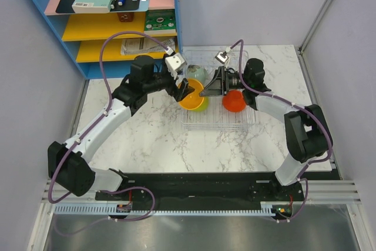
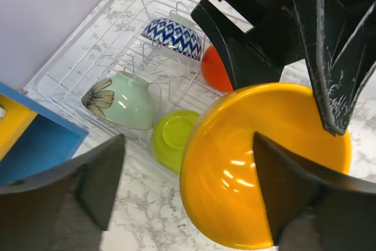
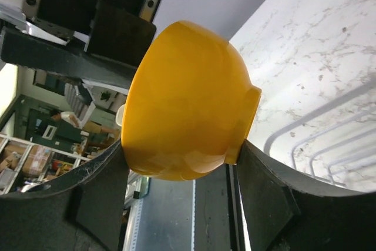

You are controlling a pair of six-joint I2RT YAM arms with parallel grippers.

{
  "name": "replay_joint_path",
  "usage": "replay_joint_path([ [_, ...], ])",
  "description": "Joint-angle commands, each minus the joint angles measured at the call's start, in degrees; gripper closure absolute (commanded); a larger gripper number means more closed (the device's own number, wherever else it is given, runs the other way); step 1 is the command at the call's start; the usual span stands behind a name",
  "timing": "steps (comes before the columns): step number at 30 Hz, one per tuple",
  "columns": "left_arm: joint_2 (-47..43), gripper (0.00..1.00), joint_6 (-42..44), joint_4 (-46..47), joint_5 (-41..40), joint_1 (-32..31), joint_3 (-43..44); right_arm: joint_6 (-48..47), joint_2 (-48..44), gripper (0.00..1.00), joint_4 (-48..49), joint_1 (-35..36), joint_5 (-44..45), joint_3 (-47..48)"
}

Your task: Load the bowls into the dish rack

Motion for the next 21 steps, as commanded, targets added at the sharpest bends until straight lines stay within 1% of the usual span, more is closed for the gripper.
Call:
replay_joint_path([
  [1,-1.7,0.0,-4.0,3.1,0.4,2.9,0.5,-15.0,-4.3,1.0,-12.6,-1.3,2.4,2.2],
  [2,-2.2,0.0,-4.3,3.3,0.5,3.6,0.7,-18.5,-4.6,1.0,-21.2,-1.8,3.0,3.0],
  [3,-2.7,0.0,-4.7,3.4,0.7,5.2,0.8,-25.5,-5.5,1.0,-25.6,-2.3,3.7,4.6],
  [4,-3.6,0.0,-5.0,3.4,0.8,6.0,0.9,-28.8,-5.9,1.0,-33.4,-2.8,5.0,5.4],
  [5,-4.2,0.0,-5.1,3.4,1.0,6.8,0.7,-31.6,-6.4,1.0,-36.9,-3.1,5.7,6.1],
  [9,-6.3,0.0,-4.3,1.5,2.2,11.3,-0.9,-39.0,-9.0,1.0,-45.0,-5.0,9.3,8.2],
  [10,-6.5,0.0,-4.1,0.5,2.1,11.7,-1.1,-47.2,-9.3,1.0,-54.5,-5.3,13.1,9.7],
  [12,-6.7,0.0,-2.6,-3.1,1.4,12.9,-2.3,-54.3,-10.0,1.0,-65.5,-5.3,18.3,13.2],
  [13,-6.7,0.0,-2.0,-4.3,2.1,13.3,-2.7,-60.3,-10.1,1.0,-68.2,-5.3,23.4,14.1],
  [15,-6.6,0.0,-0.9,-7.1,5.7,15.3,-4.7,-65.1,-10.3,1.0,-74.0,-5.3,28.5,15.9],
  [16,-6.5,0.0,-0.7,-7.8,6.5,15.8,-5.3,-67.4,-10.2,1.0,-75.8,-5.2,33.8,16.7],
  [17,-6.4,0.0,0.1,-8.3,8.5,17.0,-6.2,-71.9,-10.0,1.0,-77.1,-5.1,36.4,17.2],
  [18,-5.7,0.0,1.0,-11.1,9.7,17.3,-6.2,-73.8,-9.8,1.0,-79.2,-4.9,39.6,18.1],
  [21,-5.3,0.0,2.9,-13.6,14.1,19.0,-7.4,-80.9,-9.4,1.0,-82.8,-3.9,47.9,19.7],
])
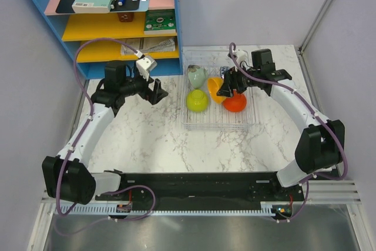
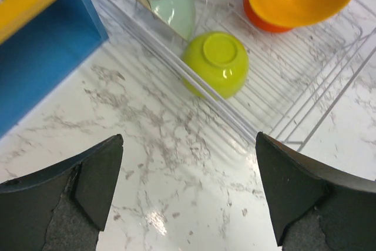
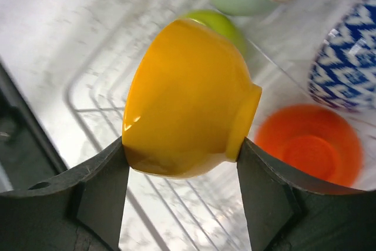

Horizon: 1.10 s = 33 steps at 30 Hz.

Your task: Load the bowls into the dish rack

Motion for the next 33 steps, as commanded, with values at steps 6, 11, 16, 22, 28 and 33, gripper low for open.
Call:
replay_joint_path([
  [6,-1.7,0.0,6.6,-6.3,10.7,3.0,-4.7,-26.6,-1.1,1.0,-13.6,5.3,25.6,5.8],
  [11,-2.5,0.0,6.8,-6.1,11.6,3.9,-5.9,-30.8,0.5,1.0,-14.1,11.4,33.8,6.3],
  [16,-2.4,0.0,6.4,-5.7,13.4,5.2,-6.4,-34.0,4.0,1.0,-14.6,16.2,40.0,8.2],
  [22,-2.6,0.0,5.9,-4.8,14.2,6.3,-6.9,-38.1,7.6,1.0,-15.3,18.7,44.9,9.5],
  [28,-2.9,0.0,5.6,-4.1,14.2,6.7,-7.4,-41.0,9.8,1.0,-15.6,20.8,47.9,9.4],
  [33,-2.9,0.0,5.5,-3.9,14.1,6.8,-7.5,-43.0,11.1,1.0,-15.5,23.1,50.4,8.7],
])
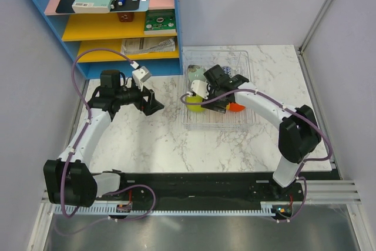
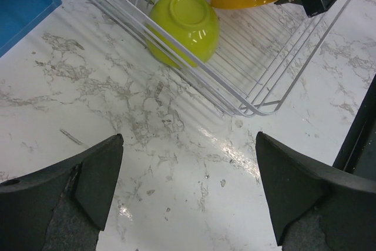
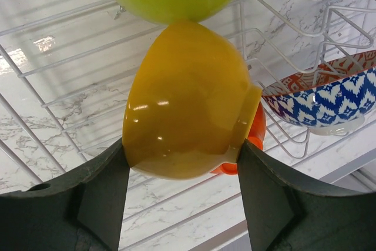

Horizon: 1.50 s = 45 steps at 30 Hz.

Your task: Load the bowls into the dish rack

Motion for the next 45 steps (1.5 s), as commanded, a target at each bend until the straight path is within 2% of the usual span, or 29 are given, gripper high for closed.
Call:
replay_joint_path([
  [1,-1.5,0.0,1.0,2.3,1.9,0.5,-0.5,-3.5,0.9,1.0,0.5,1.7,5.0,1.6],
  [7,-1.8,0.0,0.9,2.5,1.8,0.6,-0.6,-5.4,2.6,1.0,0.5,3.8,8.7,1.0],
  [22,-2.6,0.0,1.2,3.0,1.4,0.9,-1.2,-8.1,4.3,0.98,-2.3,6.0,11.2,0.9],
  [31,-3.1,0.0,1.4,3.1,1.4,1.1,-1.3,-8.1,6.1,0.72,-4.8,7.1,11.8,1.6],
  [32,-3.3,0.0,1.4,3.1,1.4,1.1,-1.3,-8.0,6.1,0.61,-5.5,7.2,11.8,1.9],
  [34,-3.4,0.0,1.4,3.1,1.4,1.2,-1.2,-7.8,6.4,0.58,-6.4,7.3,11.5,2.7],
  [36,-3.5,0.0,1.4,3.1,1.4,1.2,-1.3,-7.6,6.6,0.49,-7.8,7.4,11.2,3.3],
  [37,-3.6,0.0,1.3,3.1,1.4,1.3,-1.3,-7.4,6.6,0.43,-8.1,7.4,10.7,3.8],
  [38,-3.5,0.0,1.5,3.2,1.4,1.3,-1.3,-7.3,6.5,0.32,-9.1,7.5,10.1,4.2],
  [45,-3.9,0.0,1.2,3.1,1.4,1.5,-1.3,-7.0,5.8,0.18,-11.3,7.5,8.7,4.6],
])
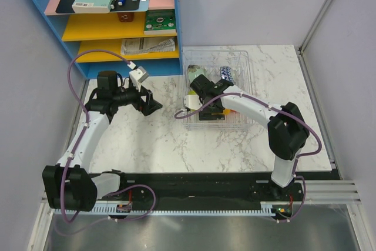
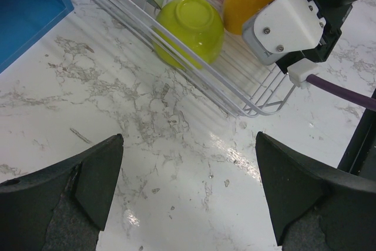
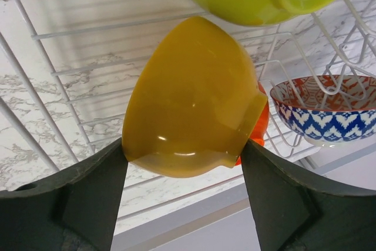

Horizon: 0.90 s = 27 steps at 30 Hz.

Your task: Load the bowls into the dish rack

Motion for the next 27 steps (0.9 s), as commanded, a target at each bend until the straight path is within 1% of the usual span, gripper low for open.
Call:
replay_joint_path([
  [1,-1.7,0.0,1.3,2.3,1.4,0.6,-0.3,0.1,0.4,0.18,-3.6,0.1,-1.7,0.7],
  [7,-1.9,0.0,1.4,2.4,1.4,0.8,-0.4,0.5,0.4,0.16,-3.6,0.1,-2.5,-0.6],
  [12,-1.9,0.0,1.5,2.4,1.3,0.8,-0.3,0.5,0.1,0.15,-5.2,0.2,-3.9,0.1],
  [16,-2.2,0.0,1.6,2.4,1.3,1.0,-0.3,0.6,-0.1,0.11,-6.1,0.3,-4.7,-0.1],
  [21,-2.6,0.0,1.7,2.4,1.5,1.2,-0.4,1.0,-0.3,0.09,-6.5,0.5,-5.4,-0.3],
  [25,-2.5,0.0,1.6,2.5,1.5,1.2,-0.5,2.5,-1.1,0.09,-5.9,0.6,-4.7,1.8],
  [27,-2.5,0.0,1.6,2.5,1.6,1.2,-0.5,4.1,-2.6,0.08,-4.3,0.6,-2.5,3.9],
])
